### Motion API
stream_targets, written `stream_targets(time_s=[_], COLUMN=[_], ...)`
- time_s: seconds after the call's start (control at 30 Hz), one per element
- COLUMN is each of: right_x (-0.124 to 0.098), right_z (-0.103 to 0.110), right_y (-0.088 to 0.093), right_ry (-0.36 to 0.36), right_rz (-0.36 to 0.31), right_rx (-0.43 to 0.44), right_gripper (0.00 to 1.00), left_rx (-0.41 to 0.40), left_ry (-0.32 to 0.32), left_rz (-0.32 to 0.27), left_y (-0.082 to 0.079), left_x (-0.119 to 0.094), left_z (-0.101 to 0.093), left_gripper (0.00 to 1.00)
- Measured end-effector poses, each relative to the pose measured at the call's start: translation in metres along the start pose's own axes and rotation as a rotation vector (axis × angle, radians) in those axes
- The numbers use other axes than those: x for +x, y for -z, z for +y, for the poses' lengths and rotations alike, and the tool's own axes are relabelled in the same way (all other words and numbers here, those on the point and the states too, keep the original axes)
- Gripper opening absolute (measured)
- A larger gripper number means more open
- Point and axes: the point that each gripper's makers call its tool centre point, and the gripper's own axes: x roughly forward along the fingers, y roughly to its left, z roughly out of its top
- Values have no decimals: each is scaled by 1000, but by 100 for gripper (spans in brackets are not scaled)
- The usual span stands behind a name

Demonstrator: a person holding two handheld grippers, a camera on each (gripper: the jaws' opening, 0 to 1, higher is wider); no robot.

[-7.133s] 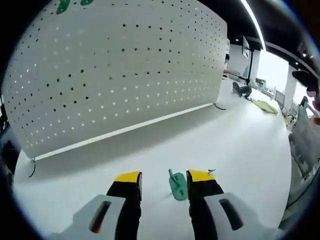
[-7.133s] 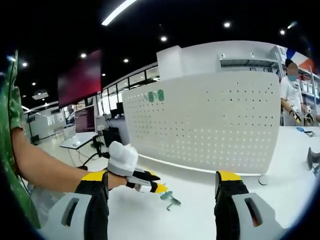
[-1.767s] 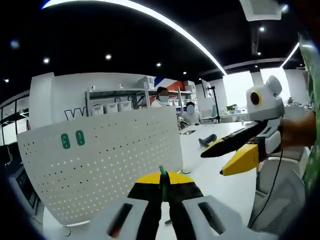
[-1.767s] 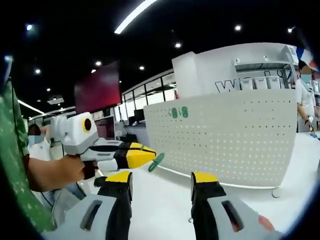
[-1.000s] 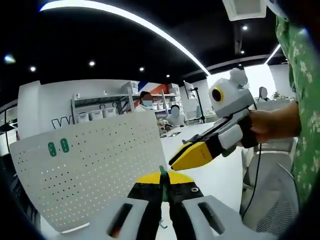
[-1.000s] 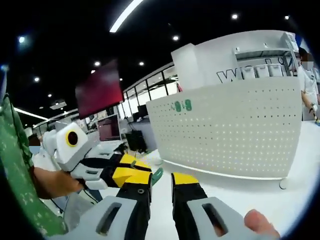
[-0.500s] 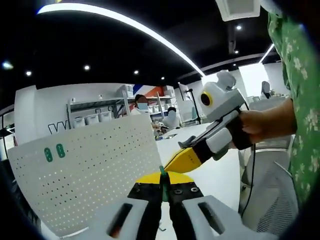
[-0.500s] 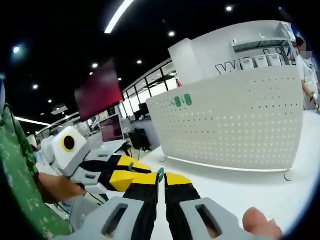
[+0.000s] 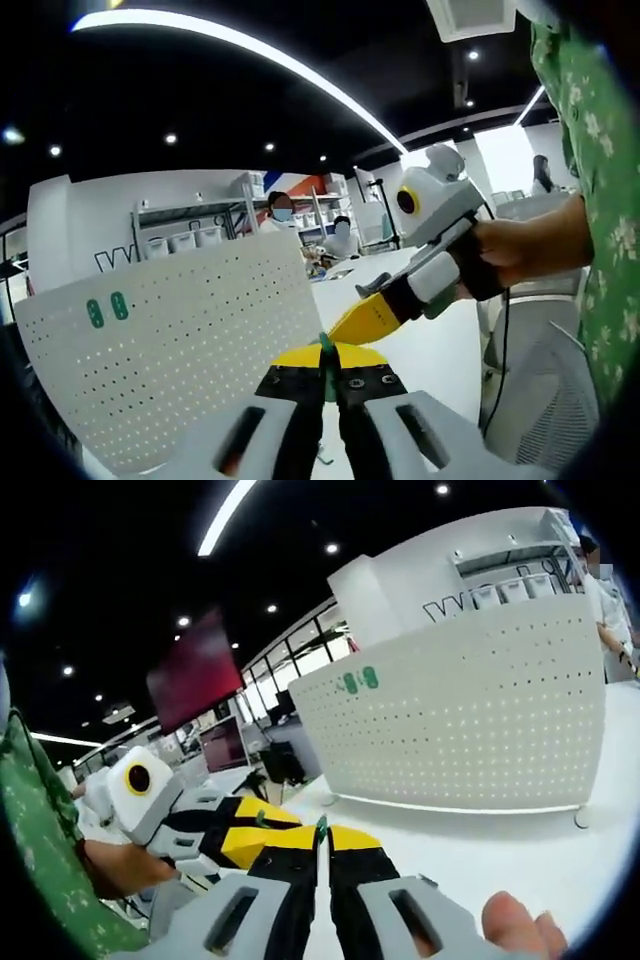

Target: Insert the hook assembly into the mounting plate slot until the hook locks in place.

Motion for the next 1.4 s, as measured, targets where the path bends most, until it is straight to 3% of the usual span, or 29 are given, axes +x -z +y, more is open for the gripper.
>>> stream_targets(time_s=[0.33,0.9,1.4], right_x=[-2,-3,-2], right_z=[4,9,11], right_y=[-7,-5,-6], right_ry=[-2,21,16], right_rz=[-31,-18,-19], right_rx=[-26,-115,-116], right_gripper=[0,0,0], left_rx=[-14,10,31], left_ry=[-21,-37,-61], left_rz=[6,58,66], left_y=[1,6,6], left_x=[0,2,2], left_z=[3,2,2], left_gripper=[3,3,4])
